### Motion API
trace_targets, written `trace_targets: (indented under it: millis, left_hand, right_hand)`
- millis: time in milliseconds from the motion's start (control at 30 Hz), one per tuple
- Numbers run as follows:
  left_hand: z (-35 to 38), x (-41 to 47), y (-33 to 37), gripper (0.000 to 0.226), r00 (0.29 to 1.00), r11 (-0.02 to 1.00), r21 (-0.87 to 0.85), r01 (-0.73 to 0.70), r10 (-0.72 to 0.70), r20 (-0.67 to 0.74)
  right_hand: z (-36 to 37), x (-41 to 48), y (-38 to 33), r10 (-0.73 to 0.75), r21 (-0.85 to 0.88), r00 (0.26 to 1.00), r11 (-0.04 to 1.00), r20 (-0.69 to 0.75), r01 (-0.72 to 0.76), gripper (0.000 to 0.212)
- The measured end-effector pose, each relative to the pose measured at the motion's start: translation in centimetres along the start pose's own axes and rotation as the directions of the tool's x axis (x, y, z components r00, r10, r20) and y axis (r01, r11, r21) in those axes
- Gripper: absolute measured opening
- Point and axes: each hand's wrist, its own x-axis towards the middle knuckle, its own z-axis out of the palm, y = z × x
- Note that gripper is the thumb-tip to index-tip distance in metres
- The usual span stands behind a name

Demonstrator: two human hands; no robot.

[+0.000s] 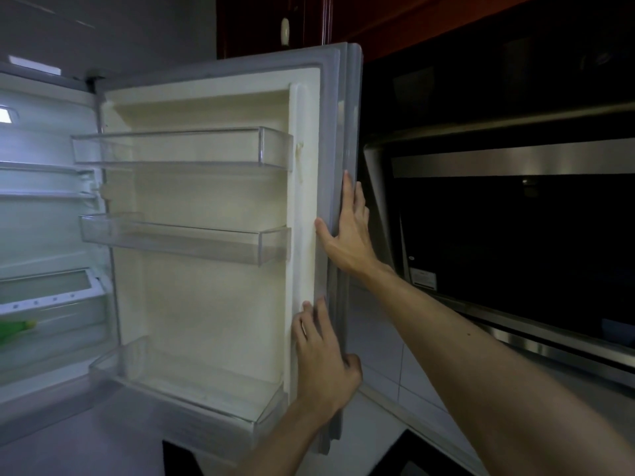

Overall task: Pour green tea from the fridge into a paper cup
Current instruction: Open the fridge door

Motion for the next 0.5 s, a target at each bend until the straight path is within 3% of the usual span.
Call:
trace_targets:
  millis: [167,333,500]
  left_hand:
    - [-1.0,-0.1,-0.4,0.101,0.996,0.998,-0.053,-0.022,0.026,0.081]
    - [-3.6,0.0,-2.3,0.093,0.968,0.983,-0.167,-0.073,0.110,0.225]
    - [-8.1,-1.0,-3.6,0.069,0.956,0.979,-0.189,-0.076,0.125,0.264]
  right_hand:
    - [-0.2,-0.3,-0.6,0.024,-0.054,1.000,0.998,0.006,-0.023,0.092]
    - [-0.3,-0.7,-1.9,0.092,-0.218,0.996,0.972,-0.009,-0.092,0.090]
    - [0.8,-3.2,-3.6,0.126,-0.402,0.990,0.904,-0.068,-0.143,0.081]
